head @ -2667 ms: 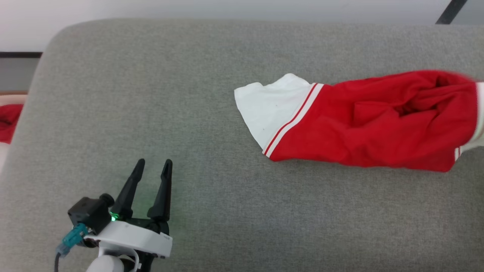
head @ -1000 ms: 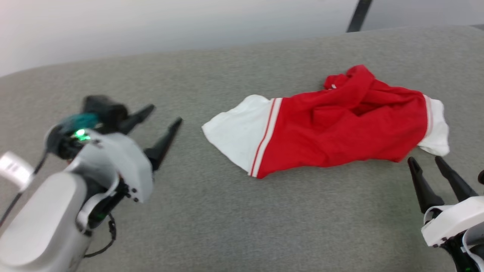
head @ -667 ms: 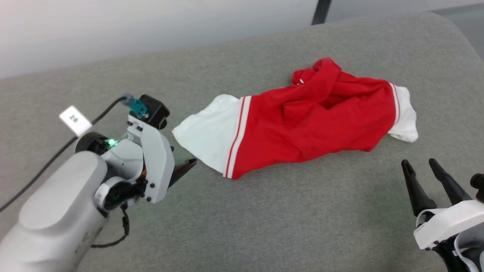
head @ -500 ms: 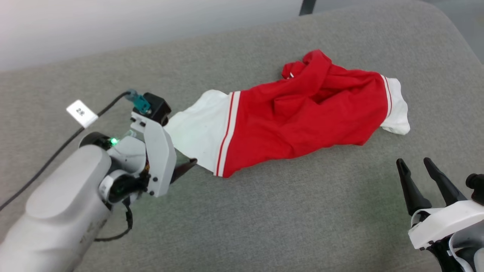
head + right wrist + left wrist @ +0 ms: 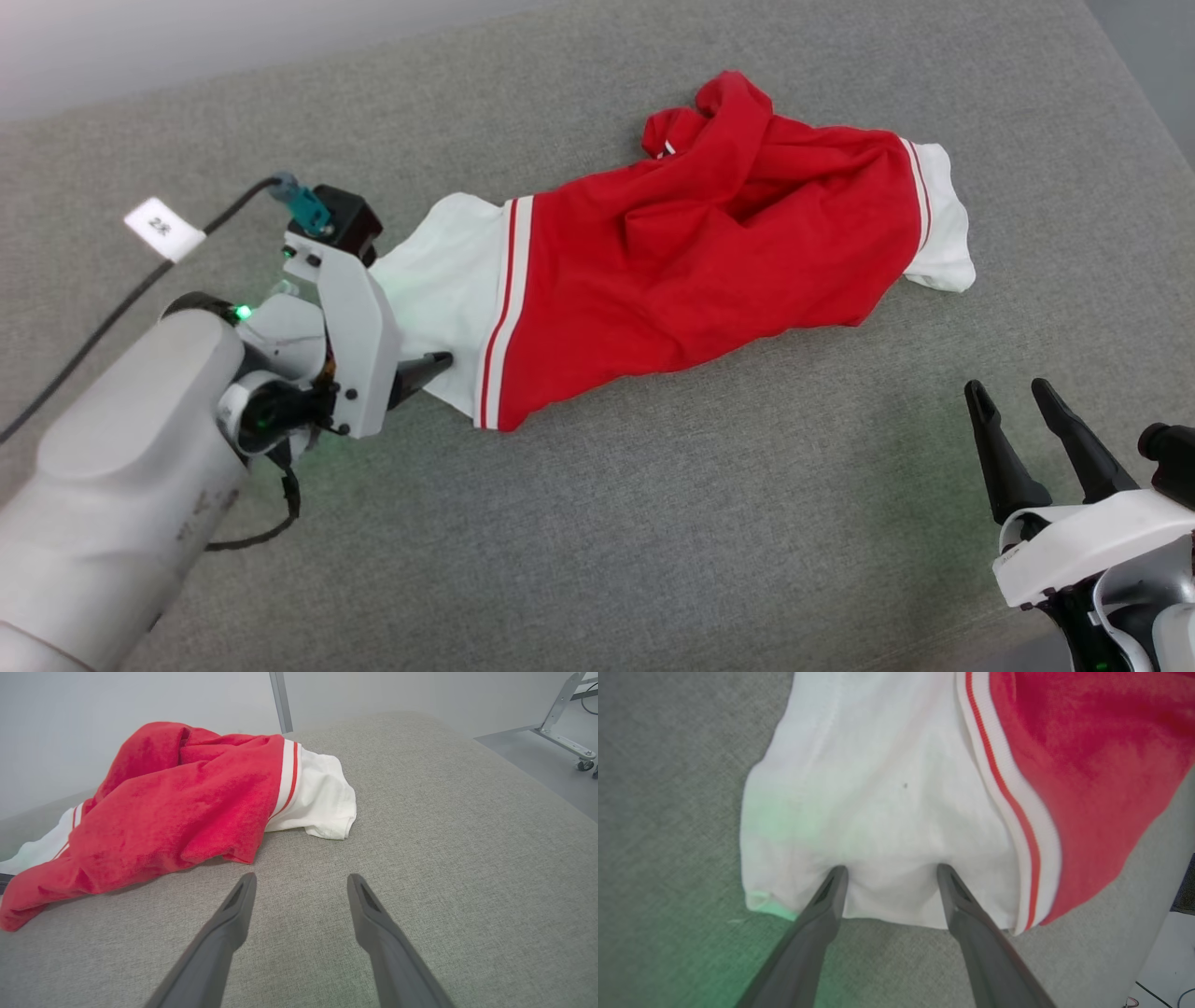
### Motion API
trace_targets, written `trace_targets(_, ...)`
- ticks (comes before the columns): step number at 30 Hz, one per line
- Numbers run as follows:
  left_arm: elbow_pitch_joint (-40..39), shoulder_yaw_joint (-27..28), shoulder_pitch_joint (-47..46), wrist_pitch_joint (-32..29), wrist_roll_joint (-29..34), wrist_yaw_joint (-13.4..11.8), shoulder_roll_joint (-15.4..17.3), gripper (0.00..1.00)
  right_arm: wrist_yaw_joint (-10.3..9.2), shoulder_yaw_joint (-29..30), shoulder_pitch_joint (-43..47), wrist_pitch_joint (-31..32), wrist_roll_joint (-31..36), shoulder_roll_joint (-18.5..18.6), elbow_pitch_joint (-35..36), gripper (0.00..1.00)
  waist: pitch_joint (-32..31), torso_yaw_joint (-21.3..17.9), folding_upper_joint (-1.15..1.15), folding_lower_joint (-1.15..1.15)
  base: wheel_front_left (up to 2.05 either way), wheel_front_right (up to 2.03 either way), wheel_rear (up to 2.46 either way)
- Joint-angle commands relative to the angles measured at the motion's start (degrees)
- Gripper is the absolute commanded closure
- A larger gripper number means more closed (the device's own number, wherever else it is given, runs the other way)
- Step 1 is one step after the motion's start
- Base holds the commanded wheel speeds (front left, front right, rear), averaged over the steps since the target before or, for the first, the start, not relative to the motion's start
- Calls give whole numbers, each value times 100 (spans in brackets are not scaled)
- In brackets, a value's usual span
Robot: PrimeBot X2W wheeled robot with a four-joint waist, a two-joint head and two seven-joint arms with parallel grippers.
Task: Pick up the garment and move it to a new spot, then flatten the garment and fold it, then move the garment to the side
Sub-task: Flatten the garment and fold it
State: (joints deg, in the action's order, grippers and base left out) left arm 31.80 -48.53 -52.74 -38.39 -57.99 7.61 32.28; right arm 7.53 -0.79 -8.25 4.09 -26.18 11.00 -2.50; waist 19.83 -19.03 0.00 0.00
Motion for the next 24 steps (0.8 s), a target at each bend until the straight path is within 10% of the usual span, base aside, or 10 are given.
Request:
trace_targets(1, 242, -252, 317, -132, -88, -23, -45, 0, -8, -21, -72, -10, -32, -14, 17, 0, 53, -48, 0, 0, 0, 0, 0)
trace_targets(4, 266, -423, 316, -186, -220, -25, -29, 0, -7, 14, -74, 10, -40, 2, 43, 0, 68, -49, 0, 0, 0, 0, 0)
trace_targets(8, 268, -613, 277, -152, -341, -21, -3, 100, -8, 34, -100, 49, -8, 16, 107, 0, 87, -33, 0, 0, 0, 0, 0)
trace_targets(24, 193, -1179, -69, 309, -633, -16, -101, 100, -7, -901, -1532, 2029, -500, 1197, -559, 0, 192, 138, 0, 0, 0, 0, 0)
